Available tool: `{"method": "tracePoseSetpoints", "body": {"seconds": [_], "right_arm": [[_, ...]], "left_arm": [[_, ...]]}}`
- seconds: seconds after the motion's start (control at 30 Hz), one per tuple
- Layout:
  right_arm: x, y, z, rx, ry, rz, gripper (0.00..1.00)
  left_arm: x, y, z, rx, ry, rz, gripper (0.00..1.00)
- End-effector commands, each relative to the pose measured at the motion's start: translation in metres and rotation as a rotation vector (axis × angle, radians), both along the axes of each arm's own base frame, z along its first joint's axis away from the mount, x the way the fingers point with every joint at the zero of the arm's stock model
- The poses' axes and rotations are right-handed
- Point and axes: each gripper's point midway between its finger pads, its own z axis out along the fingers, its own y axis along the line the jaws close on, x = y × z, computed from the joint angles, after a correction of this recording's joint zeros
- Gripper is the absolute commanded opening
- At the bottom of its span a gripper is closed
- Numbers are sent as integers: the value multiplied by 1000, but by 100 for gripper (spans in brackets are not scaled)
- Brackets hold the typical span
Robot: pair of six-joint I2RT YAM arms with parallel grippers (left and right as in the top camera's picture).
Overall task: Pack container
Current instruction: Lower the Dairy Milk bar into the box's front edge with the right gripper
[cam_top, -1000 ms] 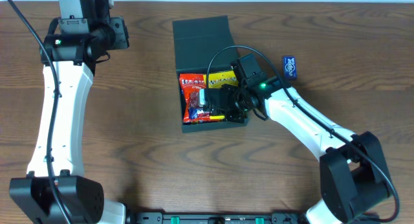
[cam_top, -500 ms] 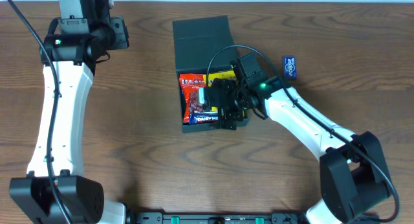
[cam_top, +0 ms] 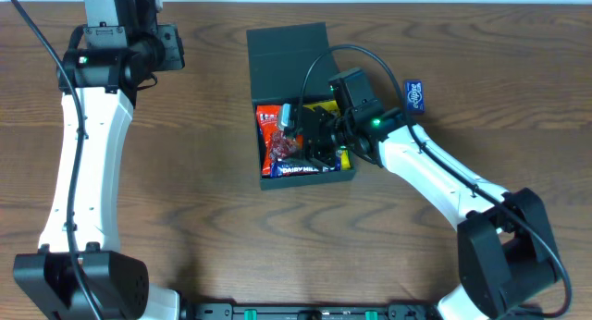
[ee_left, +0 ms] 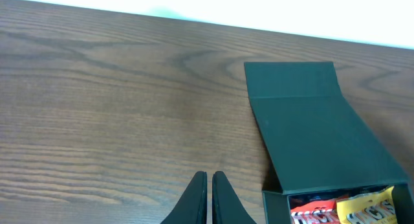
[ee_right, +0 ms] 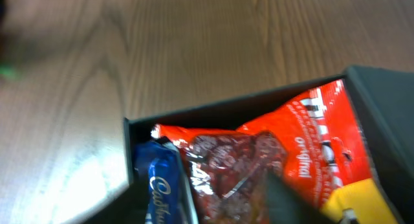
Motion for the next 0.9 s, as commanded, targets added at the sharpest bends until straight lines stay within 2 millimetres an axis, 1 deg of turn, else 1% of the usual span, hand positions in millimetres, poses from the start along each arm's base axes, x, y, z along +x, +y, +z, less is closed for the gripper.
{"method": "tracePoseSetpoints", "body": {"seconds": [0.0, 0.13, 0.27, 0.4, 0.57, 0.87], "right_arm": [[-12, 7, 16, 62, 81, -4, 1], [-21, 3, 13, 59, 144, 3, 1], [-32, -8, 13, 75, 245, 4, 1], [-33, -22, 9, 57, 289, -15, 1], [-35, -31, -6, 5, 301, -16, 1], [-37, -34, -31, -38, 361, -21, 1]], "left_arm": [[-3, 0, 11, -3, -26, 0, 6], [-3, 0, 11, -2, -26, 0, 6], [-3, 0, 11, -3, -26, 0, 6], [-3, 0, 11, -3, -26, 0, 6], [-3, 0, 11, -3, -26, 0, 6], [-3, 0, 11, -3, -25, 0, 6]]}}
